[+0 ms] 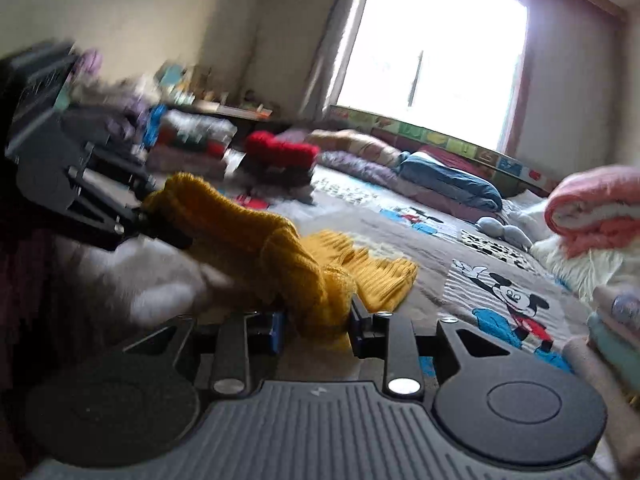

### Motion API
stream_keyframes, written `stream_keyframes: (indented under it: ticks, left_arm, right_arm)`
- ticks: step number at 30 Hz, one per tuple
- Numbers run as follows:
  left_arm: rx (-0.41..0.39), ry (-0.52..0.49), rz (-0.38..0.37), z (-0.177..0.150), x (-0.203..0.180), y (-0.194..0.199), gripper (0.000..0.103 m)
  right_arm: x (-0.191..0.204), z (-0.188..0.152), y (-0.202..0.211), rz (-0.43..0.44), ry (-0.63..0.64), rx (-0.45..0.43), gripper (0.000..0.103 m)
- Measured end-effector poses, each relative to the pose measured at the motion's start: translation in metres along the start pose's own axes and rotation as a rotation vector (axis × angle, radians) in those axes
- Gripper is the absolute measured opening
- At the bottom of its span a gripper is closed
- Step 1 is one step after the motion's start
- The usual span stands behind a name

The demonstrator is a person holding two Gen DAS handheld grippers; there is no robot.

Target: Fold clothes

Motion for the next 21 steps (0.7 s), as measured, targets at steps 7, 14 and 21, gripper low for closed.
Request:
stream_keyframes:
  ticks: [7, 14, 21]
  left_arm:
    - [-0.020, 0.264, -0.055, 0.010, 0.039, -0.039, 0.022]
    - [-0.027, 0.384, -0.111, 0.011, 0.065, -0.068, 0.022]
    - [-0.045, 0.480, -0.172, 0.013, 0.089, -0.095, 0.022]
  right_arm:
    - [-0.046, -0.006, -0.043, 0.017, -0.267, -0.054, 0.040]
    - [-0.074, -0.022, -0.077, 0.066, -0.450, -0.046, 0.041]
    - [-0.099, -0.024, -0.104, 0.112, -0.587, -0.076, 0.030]
Point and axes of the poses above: each gripper's, at about its wrist camera, not at the fingertips, and y roughly against the way its jaws point, x to its left, z to its top, the point moved 4 cm from there along -y, roughly the way its jaws point
